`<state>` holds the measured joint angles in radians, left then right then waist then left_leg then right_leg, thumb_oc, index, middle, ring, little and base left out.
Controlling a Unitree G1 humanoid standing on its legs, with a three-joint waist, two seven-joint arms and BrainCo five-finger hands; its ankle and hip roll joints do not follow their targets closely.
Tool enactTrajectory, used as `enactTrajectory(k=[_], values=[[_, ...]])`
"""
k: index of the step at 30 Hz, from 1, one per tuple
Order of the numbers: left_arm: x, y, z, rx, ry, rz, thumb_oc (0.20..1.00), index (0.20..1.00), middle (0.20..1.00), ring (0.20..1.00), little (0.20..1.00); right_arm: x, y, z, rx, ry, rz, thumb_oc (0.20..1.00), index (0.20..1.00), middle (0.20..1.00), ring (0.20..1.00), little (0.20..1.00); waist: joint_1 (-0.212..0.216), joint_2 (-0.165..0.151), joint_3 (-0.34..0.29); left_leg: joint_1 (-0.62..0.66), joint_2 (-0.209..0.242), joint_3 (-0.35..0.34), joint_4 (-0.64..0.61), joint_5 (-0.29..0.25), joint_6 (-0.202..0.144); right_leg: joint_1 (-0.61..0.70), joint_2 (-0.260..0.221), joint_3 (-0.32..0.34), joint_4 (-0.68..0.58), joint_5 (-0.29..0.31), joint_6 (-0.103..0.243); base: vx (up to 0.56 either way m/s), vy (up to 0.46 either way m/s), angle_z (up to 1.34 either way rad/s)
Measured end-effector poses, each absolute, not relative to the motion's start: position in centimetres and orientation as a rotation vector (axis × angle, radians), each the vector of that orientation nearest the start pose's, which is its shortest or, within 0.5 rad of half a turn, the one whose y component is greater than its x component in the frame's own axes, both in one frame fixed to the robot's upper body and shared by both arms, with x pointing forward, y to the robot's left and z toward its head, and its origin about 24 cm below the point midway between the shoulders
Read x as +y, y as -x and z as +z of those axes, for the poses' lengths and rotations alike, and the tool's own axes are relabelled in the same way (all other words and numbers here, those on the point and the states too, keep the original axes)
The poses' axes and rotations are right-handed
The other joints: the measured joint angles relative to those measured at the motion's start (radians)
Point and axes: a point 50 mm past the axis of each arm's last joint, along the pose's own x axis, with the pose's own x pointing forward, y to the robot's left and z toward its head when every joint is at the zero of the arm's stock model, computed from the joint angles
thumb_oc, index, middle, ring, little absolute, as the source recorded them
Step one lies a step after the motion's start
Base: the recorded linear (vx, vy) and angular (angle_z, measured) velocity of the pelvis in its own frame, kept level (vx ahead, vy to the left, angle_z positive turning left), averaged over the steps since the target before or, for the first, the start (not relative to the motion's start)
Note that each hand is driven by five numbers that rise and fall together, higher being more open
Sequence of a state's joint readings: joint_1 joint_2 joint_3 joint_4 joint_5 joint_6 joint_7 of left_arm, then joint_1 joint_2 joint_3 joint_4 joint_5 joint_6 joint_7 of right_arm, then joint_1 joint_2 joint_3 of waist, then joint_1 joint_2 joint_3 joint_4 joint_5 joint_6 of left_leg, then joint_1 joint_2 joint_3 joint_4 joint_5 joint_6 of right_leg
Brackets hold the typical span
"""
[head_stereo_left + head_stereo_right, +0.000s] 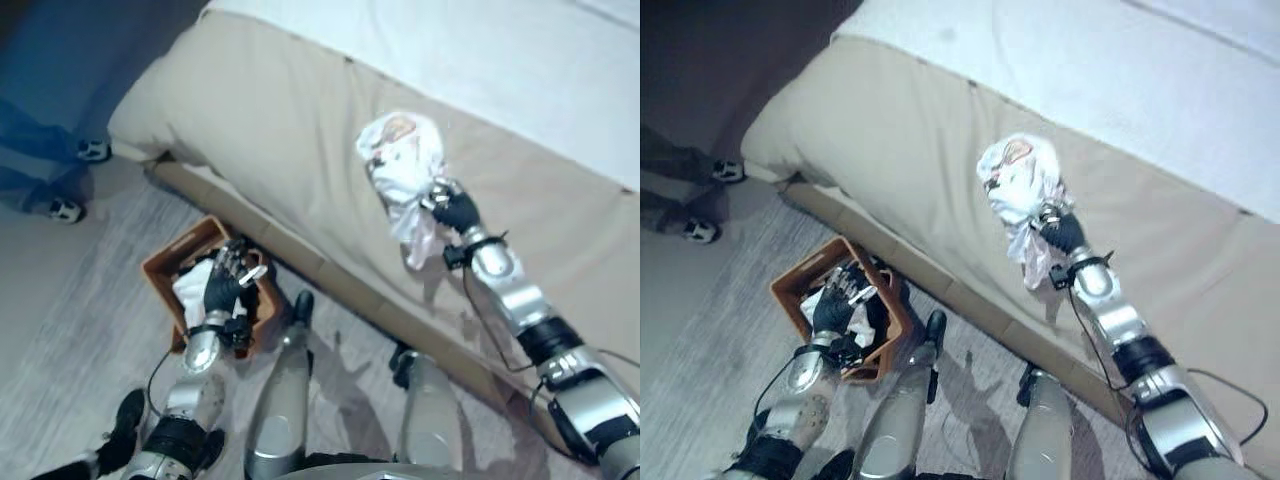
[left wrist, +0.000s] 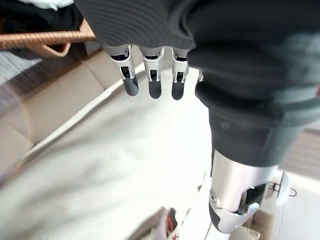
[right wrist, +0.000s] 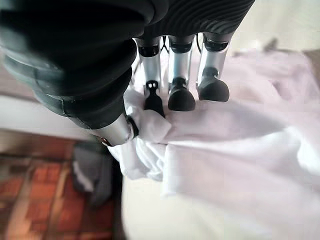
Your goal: Pick up clothes into the bucket
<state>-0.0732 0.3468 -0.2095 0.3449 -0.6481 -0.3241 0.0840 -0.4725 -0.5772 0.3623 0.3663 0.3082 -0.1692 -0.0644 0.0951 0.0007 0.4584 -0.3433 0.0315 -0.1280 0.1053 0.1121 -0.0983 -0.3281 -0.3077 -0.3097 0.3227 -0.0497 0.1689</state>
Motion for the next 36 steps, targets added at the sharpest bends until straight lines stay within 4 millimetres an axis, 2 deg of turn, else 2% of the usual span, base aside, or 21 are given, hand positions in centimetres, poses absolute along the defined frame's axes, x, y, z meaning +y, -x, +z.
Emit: enactTrajectory(k=[5,6,7,8,10,13,17,20,25,29,36], values=[[20.6,-25.3,0.0,0.072,0.142,0.071,1.000,1.000,1.000,1.000,1.000,-17.1,-31.3,8.8,-0.136,0.275,0.318,0.200,0.200,0.200,0.200,0.200,-0.050,-0.037,-0.089,0.094,0.015,0.025,-0.041,-0.019,-0.001,0.108,0.026,0.002,-0.104,0.027,0.005,0.16,-0.006,-0.13],[20.7,-25.4,-0.1,0.076,0.122,0.074,1.000,1.000,1.000,1.000,1.000,-16.8,-30.9,8.8,-0.140,0.261,0.341,0.200,0.200,0.200,0.200,0.200,-0.054,-0.039,-0.090,0.124,0.019,0.032,-0.053,-0.017,-0.003,0.141,0.037,0.002,-0.124,0.040,0.005,0.17,0.007,-0.30],[21.4,-24.5,-1.2,0.123,0.077,0.093,1.000,1.000,1.000,1.000,1.000,-15.7,-30.1,8.9,-0.157,0.247,0.413,0.200,0.200,0.200,0.200,0.200,-0.053,-0.047,-0.126,0.169,0.029,0.053,-0.077,-0.016,-0.004,0.189,0.050,0.008,-0.184,0.060,0.008,0.16,0.001,-0.36],[21.5,-24.4,-1.3,0.129,0.071,0.094,1.000,1.000,1.000,1.000,1.000,-15.4,-29.8,8.9,-0.162,0.241,0.437,0.200,0.200,0.200,0.200,0.200,-0.062,-0.052,-0.151,0.178,0.033,0.064,-0.087,-0.021,-0.006,0.192,0.055,0.017,-0.201,0.064,0.006,0.20,0.005,-0.47],[21.4,-24.5,-1.3,0.132,0.003,0.072,1.000,1.000,1.000,1.000,1.000,-14.5,-29.2,9.8,-0.193,0.242,0.533,0.200,0.200,0.200,0.200,0.200,-0.077,-0.058,-0.185,0.249,0.043,0.086,-0.116,-0.020,-0.003,0.271,0.077,0.026,-0.273,0.097,0.012,0.14,0.000,-0.30],[20.9,-24.6,-0.6,0.109,-0.120,-0.012,1.000,1.000,1.000,1.000,1.000,-13.3,-28.6,10.2,-0.210,0.223,0.627,0.200,0.200,0.200,0.200,0.200,-0.083,-0.065,-0.247,0.299,0.054,0.116,-0.142,-0.028,-0.008,0.311,0.094,0.044,-0.320,0.106,0.010,0.11,-0.004,-0.29],[18.8,-25.4,1.6,0.011,-0.204,-0.175,1.000,1.000,1.000,1.000,1.000,-12.5,-28.3,10.6,-0.220,0.186,0.699,0.200,0.200,0.200,0.200,0.200,-0.084,-0.065,-0.294,0.359,0.068,0.152,-0.172,-0.029,-0.010,0.361,0.116,0.071,-0.372,0.124,0.010,0.08,-0.012,-0.22],[16.7,-26.1,2.9,-0.051,-0.222,-0.300,1.000,1.000,1.000,1.000,1.000,-11.3,-27.6,11.2,-0.241,0.168,0.781,0.200,0.200,0.200,0.200,0.200,-0.108,-0.065,-0.309,0.402,0.078,0.167,-0.191,-0.032,-0.014,0.397,0.128,0.084,-0.401,0.131,0.007,0.10,-0.010,-0.15],[13.7,-26.6,3.4,-0.081,-0.258,-0.482,1.000,1.000,1.000,1.000,1.000,-10.4,-27.1,11.7,-0.243,0.091,0.850,0.200,0.200,0.200,0.200,0.200,-0.113,-0.065,-0.343,0.406,0.085,0.181,-0.192,-0.034,-0.017,0.396,0.134,0.097,-0.411,0.138,0.003,0.04,-0.007,-0.09],[12.3,-26.5,3.3,-0.080,-0.252,-0.559,1.000,1.000,1.000,1.000,1.000,-10.1,-27.2,12.0,-0.245,0.085,0.873,0.200,0.200,0.200,0.200,0.200,-0.133,-0.065,-0.352,0.413,0.084,0.183,-0.192,-0.034,-0.017,0.402,0.137,0.099,-0.411,0.139,0.004,0.01,0.000,0.00],[10.0,-26.1,2.0,0.011,-0.067,-0.626,1.000,1.000,1.000,1.000,1.000,-9.8,-27.2,11.8,-0.234,0.083,0.886,0.200,0.200,0.200,0.200,0.200,-0.155,-0.062,-0.366,0.420,0.085,0.185,-0.192,-0.035,-0.017,0.408,0.133,0.105,-0.411,0.139,0.004,0.00,0.000,0.00]])
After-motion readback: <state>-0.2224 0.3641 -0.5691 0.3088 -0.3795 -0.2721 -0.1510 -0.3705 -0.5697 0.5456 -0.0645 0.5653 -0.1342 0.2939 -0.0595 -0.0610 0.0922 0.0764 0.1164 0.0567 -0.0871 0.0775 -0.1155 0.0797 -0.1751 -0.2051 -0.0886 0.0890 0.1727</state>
